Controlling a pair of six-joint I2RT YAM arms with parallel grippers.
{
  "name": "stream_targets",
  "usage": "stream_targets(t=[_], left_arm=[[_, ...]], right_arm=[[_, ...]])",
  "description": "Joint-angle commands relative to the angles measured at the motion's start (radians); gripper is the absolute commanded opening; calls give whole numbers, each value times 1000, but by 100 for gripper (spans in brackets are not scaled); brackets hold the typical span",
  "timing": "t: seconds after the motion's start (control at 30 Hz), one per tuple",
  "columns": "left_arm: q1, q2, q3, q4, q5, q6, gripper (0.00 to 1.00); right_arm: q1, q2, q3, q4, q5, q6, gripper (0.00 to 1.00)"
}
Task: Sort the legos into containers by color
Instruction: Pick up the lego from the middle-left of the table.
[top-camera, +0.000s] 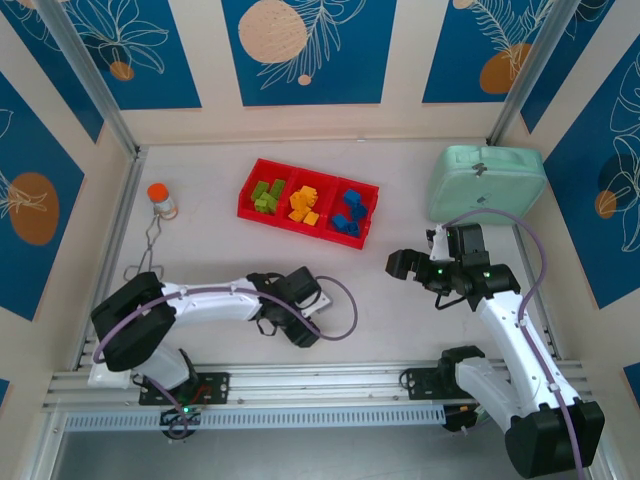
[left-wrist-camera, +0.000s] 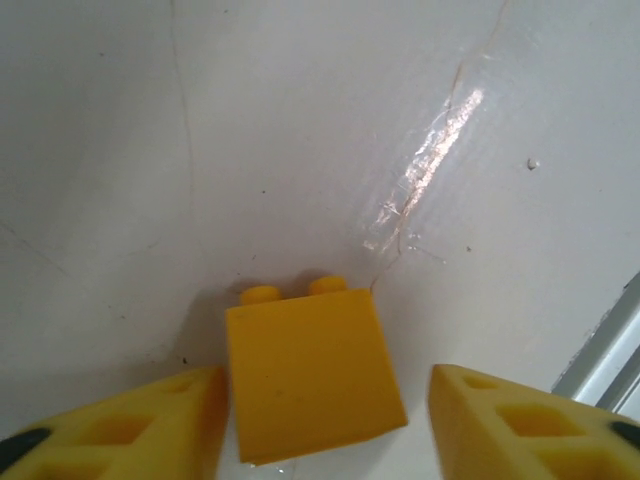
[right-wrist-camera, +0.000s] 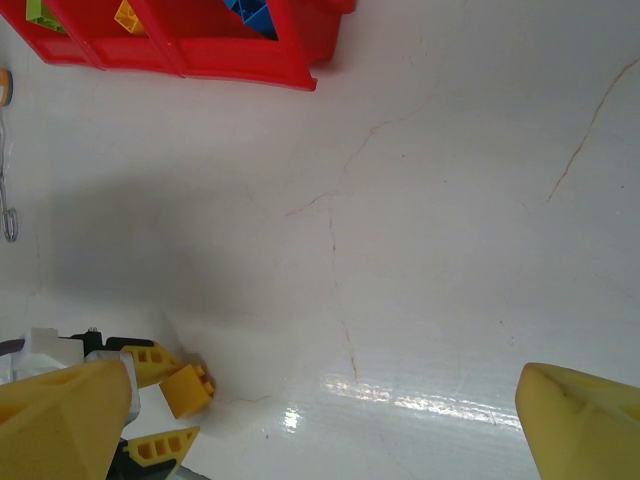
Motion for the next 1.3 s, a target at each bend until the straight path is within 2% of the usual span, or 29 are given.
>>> stream_targets(t=[0.0, 0.37, 0.57, 0.73, 0.77, 0.9, 0.97, 1.27], left_arm=[[-28, -25, 8, 10, -11, 20, 50], [-36, -18, 6, 20, -97, -16, 43], [-47, 36, 29, 17, -81, -21, 56], [-57, 78, 55, -4, -115, -20, 56], [-57, 88, 62, -14, -126, -20, 55], [-59, 106, 86, -45, -174, -39, 38], [-59, 96, 91, -52, -196, -50, 34], [-29, -85, 107, -117, -286, -70, 34]], right_arm=[[-6, 1, 20, -19, -4, 5, 99], [-8, -2, 14, -14, -2, 7, 99], [-7, -3, 17, -14, -2, 3, 99], [-6, -2, 13, -9, -2, 4, 99], [-7, -2, 12, -8, -3, 5, 99], [-6, -3, 11, -6, -3, 5, 99], [-7, -2, 10, -6, -3, 5, 99], [-7, -28, 8, -7, 20, 13, 99]])
